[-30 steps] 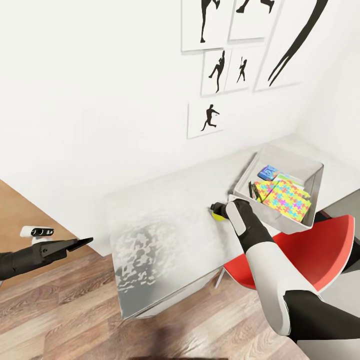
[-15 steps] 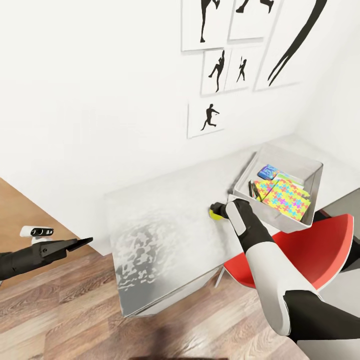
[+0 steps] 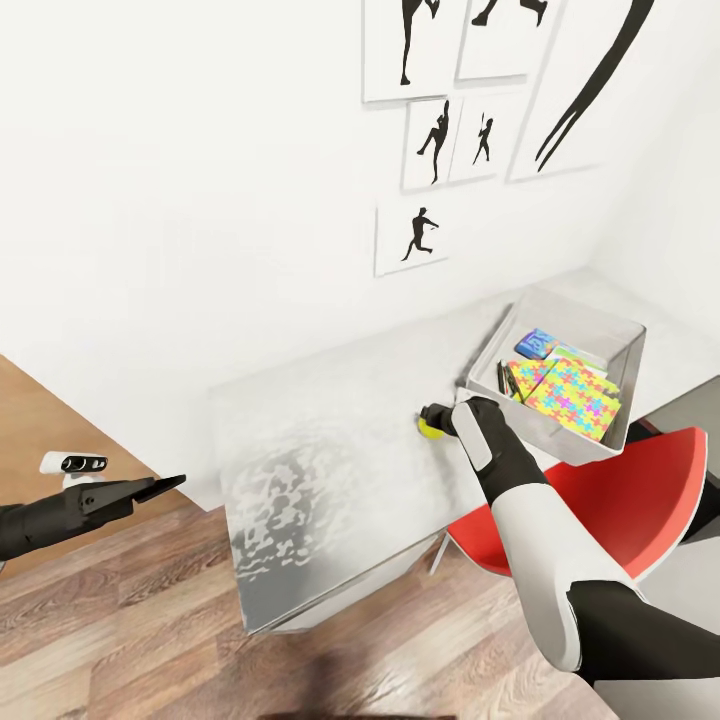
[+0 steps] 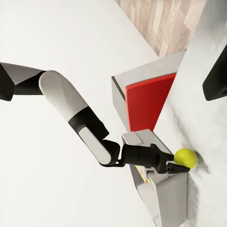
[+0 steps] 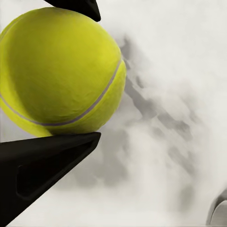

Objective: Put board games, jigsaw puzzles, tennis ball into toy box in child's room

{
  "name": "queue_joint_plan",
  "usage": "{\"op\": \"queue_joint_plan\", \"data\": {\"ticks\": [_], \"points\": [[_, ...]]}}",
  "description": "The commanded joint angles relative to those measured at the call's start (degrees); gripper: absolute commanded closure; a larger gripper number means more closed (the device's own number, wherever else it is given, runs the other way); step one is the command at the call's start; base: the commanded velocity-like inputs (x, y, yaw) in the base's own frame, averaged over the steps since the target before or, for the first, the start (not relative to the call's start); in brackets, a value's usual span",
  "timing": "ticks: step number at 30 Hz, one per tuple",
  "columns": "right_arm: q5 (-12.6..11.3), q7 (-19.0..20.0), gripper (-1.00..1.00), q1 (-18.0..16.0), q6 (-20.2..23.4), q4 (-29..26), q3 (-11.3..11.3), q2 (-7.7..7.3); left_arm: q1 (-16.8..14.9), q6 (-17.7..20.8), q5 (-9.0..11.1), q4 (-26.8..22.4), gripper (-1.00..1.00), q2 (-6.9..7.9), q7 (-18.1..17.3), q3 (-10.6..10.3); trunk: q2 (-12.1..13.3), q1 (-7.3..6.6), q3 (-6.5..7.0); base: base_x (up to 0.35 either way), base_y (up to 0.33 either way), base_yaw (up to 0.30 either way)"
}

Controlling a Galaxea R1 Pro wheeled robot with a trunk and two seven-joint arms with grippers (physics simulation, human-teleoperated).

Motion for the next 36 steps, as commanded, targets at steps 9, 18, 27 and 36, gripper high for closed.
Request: {"op": "queue_joint_plan", "data": {"ticks": [9,18,27,36], "points": [[-0.94,-0.58,1.0,-0.04,2.01,-0.78,-0.14,0.05,-0.03,0.56,-0.1,-0.01,-1.0,0.04,-0.21,0.05,-0.1,0.03,-0.09,-0.068,0.0,0.0],[-1.26,-0.56,1.0,0.53,11.08,-11.76,-0.36,0.13,-0.02,0.54,-0.1,-0.01,-1.0,0.05,-0.21,1.11,-0.1,0.03,-0.09,-0.096,-0.149,0.0],[-5.5,-0.48,1.0,0.74,21.14,-26.38,-0.36,0.63,-0.01,0.57,-0.14,-0.01,-1.0,0.03,-0.21,1.2,-0.1,0.03,0.5,-0.038,-0.282,0.0],[-25.96,-0.48,1.0,0.61,21.33,-39.46,-0.14,-0.94,-0.01,0.53,-0.12,-0.01,-1.0,0.09,-0.21,1.22,-0.1,0.03,1.32,-0.002,-0.298,0.0]]}}
